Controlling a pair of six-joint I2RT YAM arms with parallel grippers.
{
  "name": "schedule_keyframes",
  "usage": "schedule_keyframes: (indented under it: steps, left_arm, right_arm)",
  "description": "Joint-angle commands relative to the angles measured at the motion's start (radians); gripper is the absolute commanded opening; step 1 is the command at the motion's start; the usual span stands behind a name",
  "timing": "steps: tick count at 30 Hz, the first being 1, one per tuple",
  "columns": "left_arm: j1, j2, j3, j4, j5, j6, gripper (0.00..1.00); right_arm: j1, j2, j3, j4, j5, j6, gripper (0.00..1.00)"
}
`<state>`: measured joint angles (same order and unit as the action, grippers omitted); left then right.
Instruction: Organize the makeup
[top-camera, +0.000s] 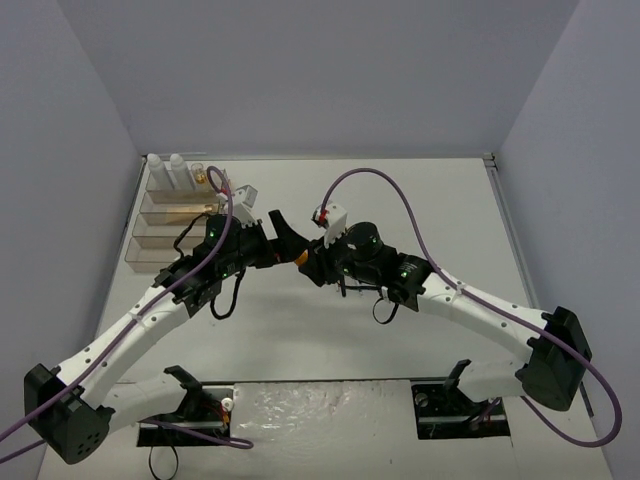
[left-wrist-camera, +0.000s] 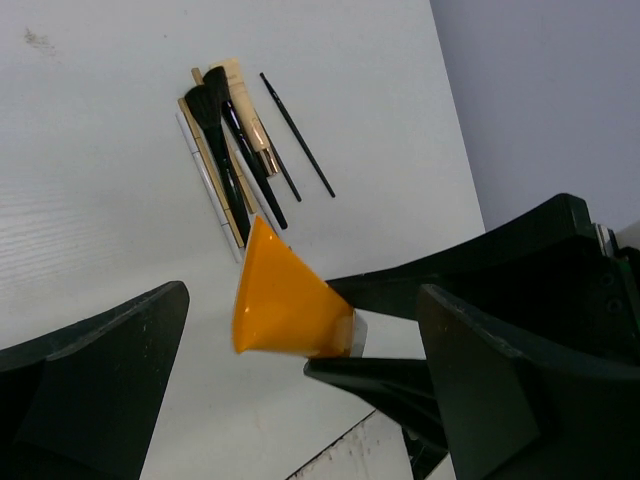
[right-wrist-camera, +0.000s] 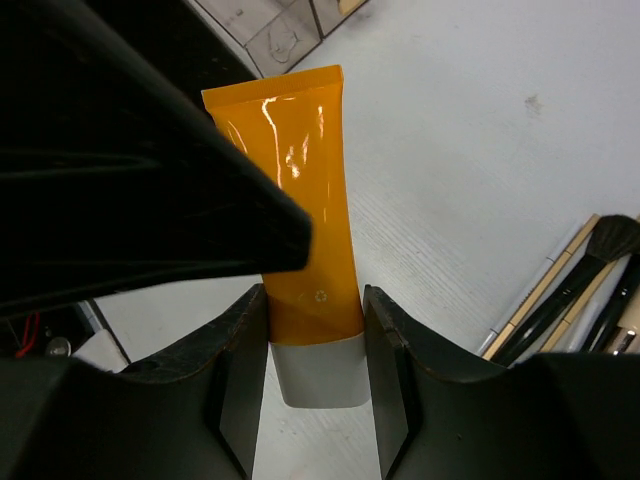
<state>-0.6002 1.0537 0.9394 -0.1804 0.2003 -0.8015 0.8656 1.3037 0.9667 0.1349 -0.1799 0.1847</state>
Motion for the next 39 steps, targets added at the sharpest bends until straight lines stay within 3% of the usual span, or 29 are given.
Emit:
schedule_keyframes:
  steps: [1, 6, 14, 18, 20, 22, 25, 29, 32, 39]
  left_arm:
    - [-0.041, 0.014, 0.051, 0.112, -0.094, -0.048, 0.92]
    - [-0.065, 0.003, 0.01, 0.132, -0.123, -0.077, 0.72]
    - [-0.072, -0.012, -0.025, 0.146, -0.134, -0.095, 0.2]
    - [-0.072, 0.002, -0.024, 0.152, -0.123, -0.096, 0.01]
    - [-0.072, 0.006, -0.02, 0.156, -0.124, -0.099, 0.0]
    - [-0.071, 0.006, -0.016, 0.154, -0.133, -0.099, 0.0]
    - [-0.064, 0.008, 0.005, 0.127, -0.18, -0.081, 0.0]
    - [-0.007, 0.025, 0.027, 0.109, -0.184, -0.067, 0.0]
    - [0.116, 0.045, 0.039, 0.12, -0.133, -0.072, 0.0]
    - [0.466, 0.124, 0.103, 0.141, -0.035, -0.079, 0.0]
  right_arm:
    - [0.02, -0.04, -0.012, 0.151, 0.018, 0.061, 0.09]
    - [0.023, -0.069, -0.041, 0.178, 0.043, 0.082, 0.09]
    - [0.023, -0.083, -0.059, 0.205, 0.051, 0.099, 0.09]
    - [0.023, -0.085, -0.06, 0.212, 0.051, 0.102, 0.09]
    - [0.023, -0.091, -0.062, 0.21, 0.06, 0.101, 0.15]
    - [0.023, -0.097, -0.065, 0.207, 0.081, 0.103, 0.28]
    - [0.02, -0.111, -0.07, 0.181, 0.131, 0.107, 0.66]
    - [0.01, -0.132, -0.072, 0.138, 0.208, 0.089, 0.93]
    - [0.003, -0.152, -0.076, 0.093, 0.26, 0.067, 0.99]
    - [-0.048, -0.206, -0.11, 0.022, 0.317, 0.024, 1.0]
